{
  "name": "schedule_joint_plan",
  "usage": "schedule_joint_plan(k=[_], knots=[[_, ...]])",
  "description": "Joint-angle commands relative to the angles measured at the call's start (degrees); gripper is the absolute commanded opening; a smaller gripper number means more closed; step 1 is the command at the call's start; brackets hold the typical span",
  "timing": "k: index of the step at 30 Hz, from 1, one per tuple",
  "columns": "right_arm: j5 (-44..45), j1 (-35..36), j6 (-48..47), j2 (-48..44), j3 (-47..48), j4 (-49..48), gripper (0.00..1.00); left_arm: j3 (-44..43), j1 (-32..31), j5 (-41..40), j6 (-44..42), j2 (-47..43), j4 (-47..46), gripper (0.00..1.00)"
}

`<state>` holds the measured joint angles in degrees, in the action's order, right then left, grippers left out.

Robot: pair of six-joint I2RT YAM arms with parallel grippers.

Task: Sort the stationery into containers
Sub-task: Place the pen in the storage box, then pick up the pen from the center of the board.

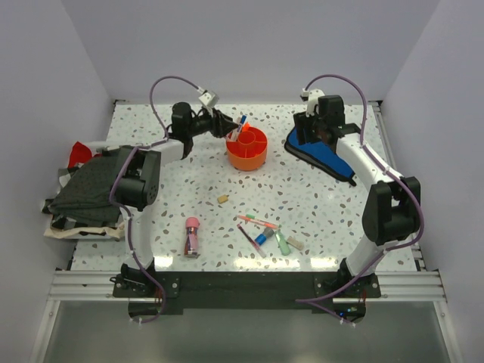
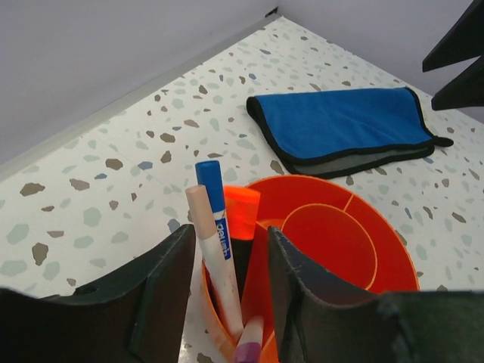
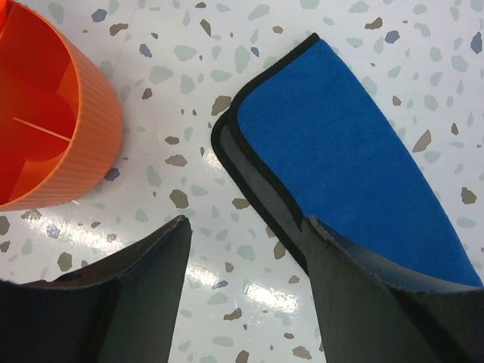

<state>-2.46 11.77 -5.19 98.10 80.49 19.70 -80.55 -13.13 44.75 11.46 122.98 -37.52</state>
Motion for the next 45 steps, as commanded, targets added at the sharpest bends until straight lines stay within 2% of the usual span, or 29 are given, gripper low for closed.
schedule_joint_plan(k=[1,5,9,13,16,18,22,25,28,30,32,36,45], knots=[[-0.44,0.18,-0.26,-0.63,2.66,-1.51,0.64,0.75,0.73,0.34,-3.55,-4.85,1.21,0.5],[-1.23,0.1,-0.35,-1.51,3.01,-1.69,0.64,0.66,1.61,0.25,-3.9,-10.37,2.53,0.57],[-3.16,0.27,-1.05,-3.35,2.22,-0.29,0.64,-0.91,2.31,0.6,-3.55,-14.95,3.68,0.61],[-9.65,1.58,-5.43,-6.43,0.2,5.67,0.62,-2.5,2.93,1.13,-3.46,-21.09,8.06,0.62],[-11.86,5.18,-12.28,-8.98,-2.78,10.6,0.6,-1.63,3.11,-0.71,-6.79,-26.79,21.64,0.64],[-11.26,8.7,-15.72,-11.08,-5.59,11.76,0.59,3.1,3.11,-2.82,-8.56,-30.85,25.9,0.66],[-8.88,14.85,-18.88,-13.9,-10.69,12.81,0.57,10.58,3.11,-10.46,-9.18,-40.51,40.63,0.71],[-6.33,18.72,-19.24,-13.74,-13.51,13.34,0.55,16.64,3.11,-12.93,-8.3,-45.87,44.71,0.74],[-4.4,22.15,-19.85,-9.71,-13.69,14.56,0.47,22.71,3.19,-15.65,-8.21,-50.19,44.64,0.78],[-4.05,24.26,-20.12,-5.75,-10.63,15.97,0.36,24.91,4.07,-15.84,-7.95,-51.08,44.46,0.78],[-3.96,25.84,-20.21,0.23,-6.51,18.61,0.33,25.97,5.9,-15.05,-6.63,-51.87,43.94,0.78],[-3.96,28.74,-21.17,5.6,-3.41,20.03,0.37,25.97,8.55,-14.78,-6.19,-52.49,43.76,0.78],[-3.52,35.25,-21.88,6.22,-8.06,17.65,0.39,23.86,12.6,-16.1,-8.56,-53.02,44.46,0.79]])
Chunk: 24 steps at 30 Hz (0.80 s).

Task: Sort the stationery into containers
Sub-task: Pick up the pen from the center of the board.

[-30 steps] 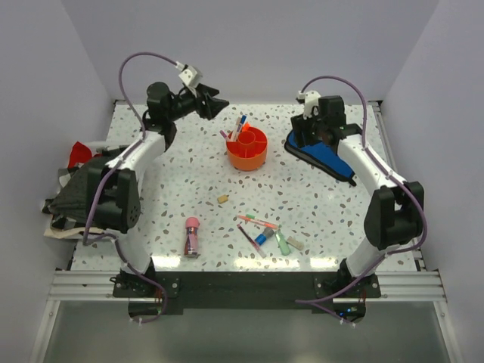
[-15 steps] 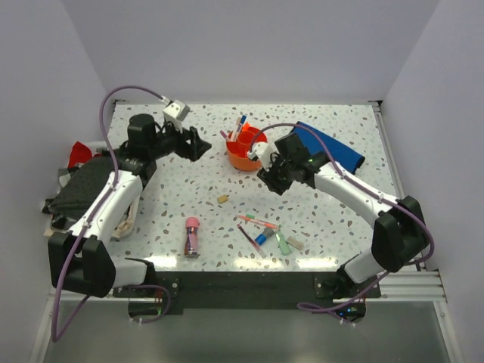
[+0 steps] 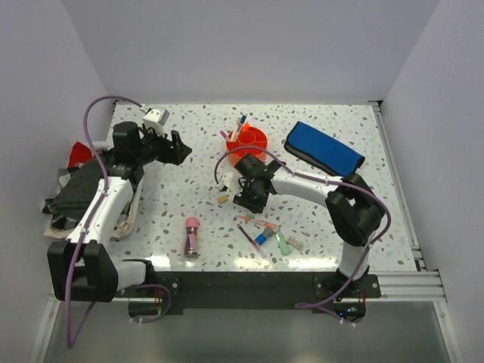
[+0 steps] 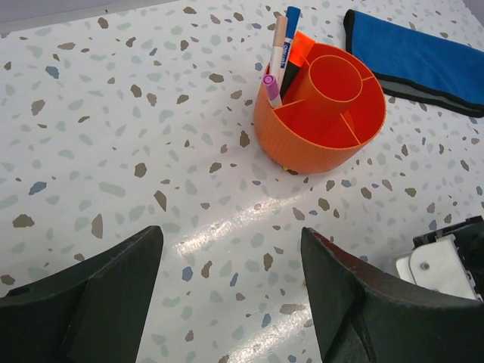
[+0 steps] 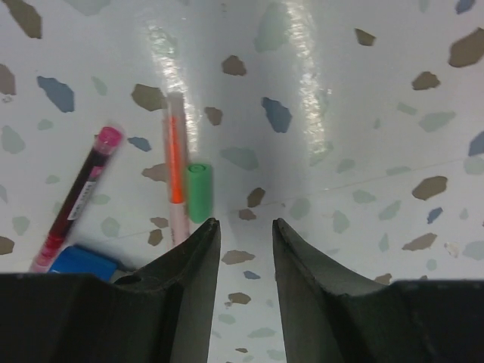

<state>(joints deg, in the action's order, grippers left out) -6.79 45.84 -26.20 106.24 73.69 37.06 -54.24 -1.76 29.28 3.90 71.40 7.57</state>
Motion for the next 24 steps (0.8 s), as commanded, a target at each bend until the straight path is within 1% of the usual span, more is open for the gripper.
schedule_joint_plan(k=[1,7,17,24], knots=[[0.72,1.26,-0.7,-2.0,-1.44,0.3,0.39,-2.36,1.41,-0.71,-1.18,-1.35,-0.63,0.79],[0.63,1.97,-1.49,-2.52,-2.32,0.82,0.41,-1.66,1.76,-0.01,-0.57,-0.56,-1.77,0.79],[3.27,2.93,-2.19,0.2,-3.02,1.17,0.41,-2.36,1.76,-0.27,-0.74,-0.12,-2.04,0.79],[5.64,3.81,-1.49,0.02,-5.13,1.17,0.41,-2.89,1.76,-0.19,-1.0,0.41,-2.04,0.79]])
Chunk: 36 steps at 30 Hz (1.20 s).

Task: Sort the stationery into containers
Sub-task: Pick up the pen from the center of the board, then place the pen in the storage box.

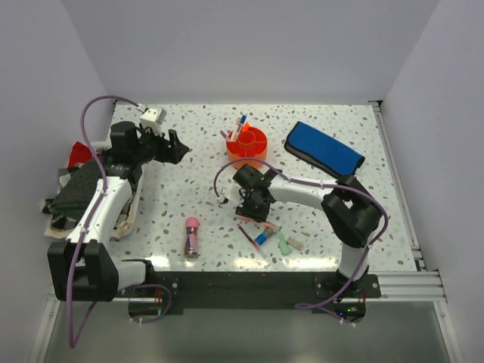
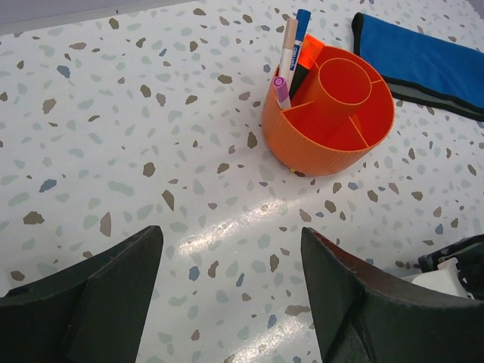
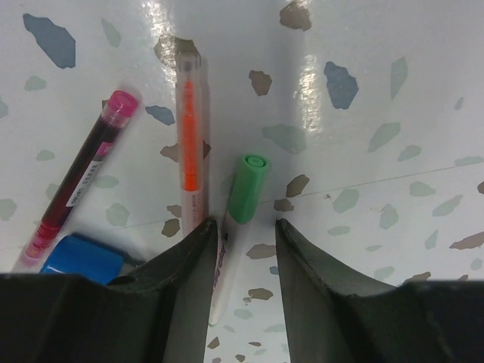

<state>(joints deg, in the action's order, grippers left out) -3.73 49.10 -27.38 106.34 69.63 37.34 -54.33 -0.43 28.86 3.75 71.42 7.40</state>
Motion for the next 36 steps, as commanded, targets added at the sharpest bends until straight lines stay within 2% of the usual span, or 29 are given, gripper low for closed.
schedule_joint_plan(k=[1,4,6,7,8,11,12,15,18,19,21,23,24,26,27,28,30,36], knots=[[2.93,0.56,0.04,0.0,-1.42,0.72,0.41,-2.98,0.43,0.14,-0.85,0.48,-1.86,0.79],[3.55,0.64,0.83,0.61,-1.86,0.19,0.41,-3.42,0.43,0.23,-0.85,0.74,-1.86,0.78],[3.55,0.64,1.18,0.97,-2.04,-0.42,0.37,-3.59,0.43,0.23,-0.76,0.92,-1.86,0.79],[3.55,0.64,1.53,1.4,-2.21,-0.52,0.32,-3.77,0.43,0.23,-0.76,1.0,-1.77,0.78],[3.55,0.56,1.71,1.41,-2.21,-0.69,0.2,-3.86,0.43,0.23,-0.76,1.09,-1.77,0.79],[3.29,0.64,2.33,0.45,-1.43,-0.96,0.04,-4.3,0.43,0.4,-0.85,1.36,-1.51,0.78],[3.29,0.64,2.24,0.01,-0.47,-0.35,0.01,-4.56,0.43,0.41,-0.94,1.62,-1.16,0.79],[3.55,0.38,0.93,-2.72,6.2,2.64,0.0,-5.79,0.43,0.76,-1.46,2.41,-0.98,0.79],[2.24,-1.37,-0.22,-4.13,17.09,5.19,0.0,-6.76,0.43,0.76,-1.12,3.63,-1.94,0.78],[0.93,-3.2,0.3,-3.95,23.3,6.24,0.0,-6.85,0.43,1.02,-0.94,3.9,-2.3,0.79],[-5.56,-6.37,2.75,-2.82,29.22,6.25,0.0,-6.93,0.43,1.28,-0.59,4.78,-3.09,0.78],[-14.49,-12.6,10.91,-2.02,35.04,1.79,0.0,-6.93,0.43,2.16,-0.23,5.22,-3.44,0.78],[-18.64,-14.8,14.25,-2.19,35.57,-5.02,0.0,-7.02,0.43,2.69,0.03,5.75,-3.79,0.79],[-24.81,-20.17,25.31,-4.03,30.69,-17.58,0.0,-7.02,0.43,5.93,-0.23,6.19,-4.23,0.78],[-25.01,-21.84,32.23,-6.39,27.0,-33.58,0.0,-6.94,0.43,7.33,0.38,6.71,-5.02,0.78],[-24.84,-21.94,33.52,-6.85,22.18,-39.92,0.0,-6.93,0.43,8.13,0.99,7.07,-5.55,0.78],[-26.41,-22.03,34.66,-5.98,20.64,-49.77,0.0,-7.54,0.43,10.67,2.05,8.47,-6.51,0.78],[-25.46,-22.56,41.08,2.81,25.37,-60.35,0.0,-15.27,0.43,12.88,0.47,14.97,-7.93,0.78]])
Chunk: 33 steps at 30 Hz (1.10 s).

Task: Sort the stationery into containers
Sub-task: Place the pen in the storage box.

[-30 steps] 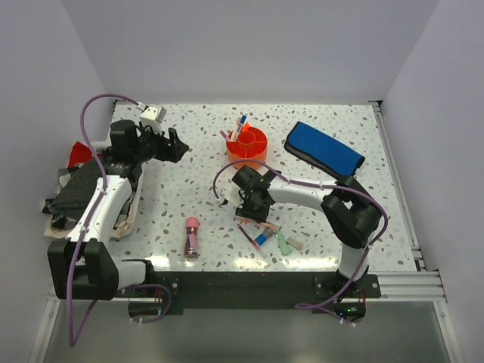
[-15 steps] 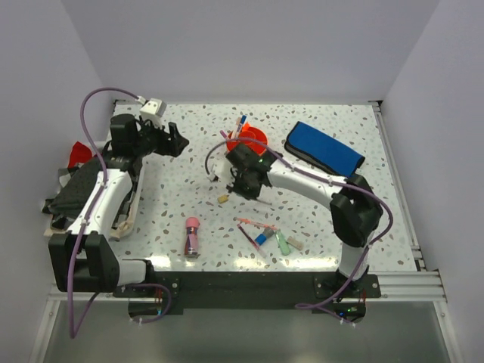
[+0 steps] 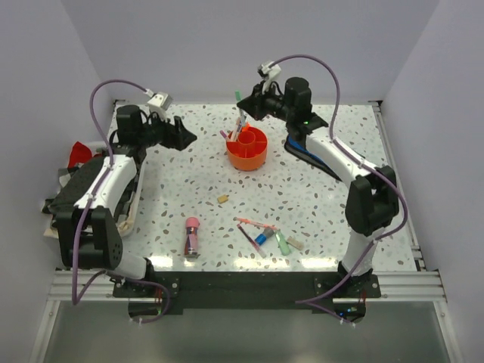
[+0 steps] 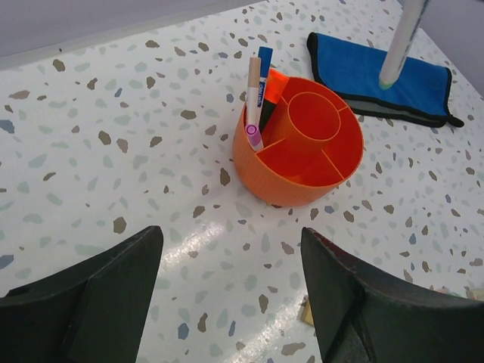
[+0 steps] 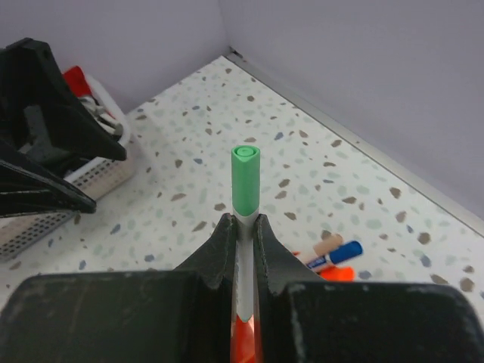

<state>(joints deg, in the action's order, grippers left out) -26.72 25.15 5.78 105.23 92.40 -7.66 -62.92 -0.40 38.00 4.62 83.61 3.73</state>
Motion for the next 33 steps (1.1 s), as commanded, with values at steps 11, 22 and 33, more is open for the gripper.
schedule_joint_plan(k=[11,22,33], knots=[[-1.76,1.4,7.32,11.4,2.7,-22.66,0.0,-18.99,-1.09,5.24,-2.77,14.46,-6.1,0.78],[0.44,2.19,0.47,14.21,0.94,-24.6,0.0,-26.02,-3.02,5.07,-7.17,23.08,-7.68,0.78],[2.11,2.36,-2.97,16.67,0.59,-23.63,0.0,-30.16,-3.29,0.85,-11.74,25.37,-5.93,0.79]])
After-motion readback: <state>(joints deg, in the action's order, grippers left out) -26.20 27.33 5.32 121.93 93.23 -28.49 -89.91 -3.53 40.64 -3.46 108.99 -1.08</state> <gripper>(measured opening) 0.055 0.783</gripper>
